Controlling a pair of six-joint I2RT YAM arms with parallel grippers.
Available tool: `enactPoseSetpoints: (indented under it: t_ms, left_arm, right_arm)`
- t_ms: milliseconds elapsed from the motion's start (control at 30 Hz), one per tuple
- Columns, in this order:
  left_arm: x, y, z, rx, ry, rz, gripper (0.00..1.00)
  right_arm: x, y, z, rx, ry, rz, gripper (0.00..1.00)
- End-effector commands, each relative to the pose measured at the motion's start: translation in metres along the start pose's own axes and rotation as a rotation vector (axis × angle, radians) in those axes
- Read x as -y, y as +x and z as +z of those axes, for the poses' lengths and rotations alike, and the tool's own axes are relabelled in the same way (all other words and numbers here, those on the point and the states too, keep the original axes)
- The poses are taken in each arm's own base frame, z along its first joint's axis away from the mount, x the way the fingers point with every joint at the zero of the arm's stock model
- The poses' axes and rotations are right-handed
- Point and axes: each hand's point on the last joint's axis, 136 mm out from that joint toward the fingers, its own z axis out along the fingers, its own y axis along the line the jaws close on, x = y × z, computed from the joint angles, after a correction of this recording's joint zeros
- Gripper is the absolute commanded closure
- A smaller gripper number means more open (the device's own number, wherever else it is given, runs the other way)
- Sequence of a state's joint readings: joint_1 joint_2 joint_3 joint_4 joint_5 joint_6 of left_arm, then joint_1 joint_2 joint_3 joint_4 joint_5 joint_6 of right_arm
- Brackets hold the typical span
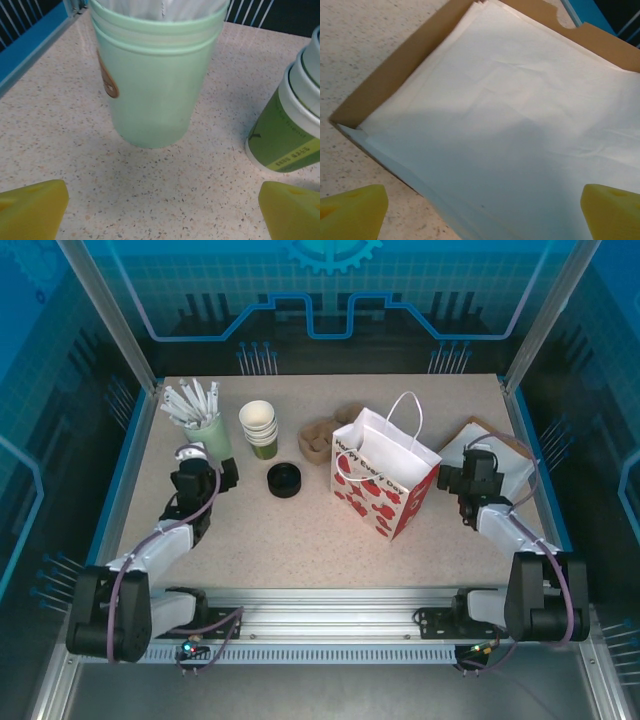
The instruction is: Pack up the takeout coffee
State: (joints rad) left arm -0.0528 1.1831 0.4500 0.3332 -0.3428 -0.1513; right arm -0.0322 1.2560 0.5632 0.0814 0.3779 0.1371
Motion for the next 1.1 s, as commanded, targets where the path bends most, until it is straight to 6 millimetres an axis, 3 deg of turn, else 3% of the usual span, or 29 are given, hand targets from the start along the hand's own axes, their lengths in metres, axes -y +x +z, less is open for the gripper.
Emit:
enactPoseSetpoints:
  t_ms: [0,367,600,833,1067]
  left_arm:
    - [0.011,-0.014,0.005,0.095,0.078,0.024,0.01]
    - [0.027,0.007,0.032,0.143,0.183,0.094,0.01]
    - [0.031,0.018,0.045,0.105,0.2,0.109,0.01]
    - [0.031,0.017,0.045,0.111,0.2,0.111,0.01]
    - [0.031,0.017,0.045,0.112,0.201,0.111,0.01]
  right_arm:
    - [-0.018,-0.033,-0.005,0.198,-0.07,0.006,0.0]
    - [-0.052,-0.03,-0.009,0.379,-0.195,-0.009,0.0]
    - [-0.073,-0.025,0.001,0.372,-0.212,-0.087,0.0]
    - [-0.085,-0.019,0.012,0.353,-0.234,-0.128,0.0]
    - [-0.078,-0.019,0.017,0.32,-0.236,-0.091,0.0]
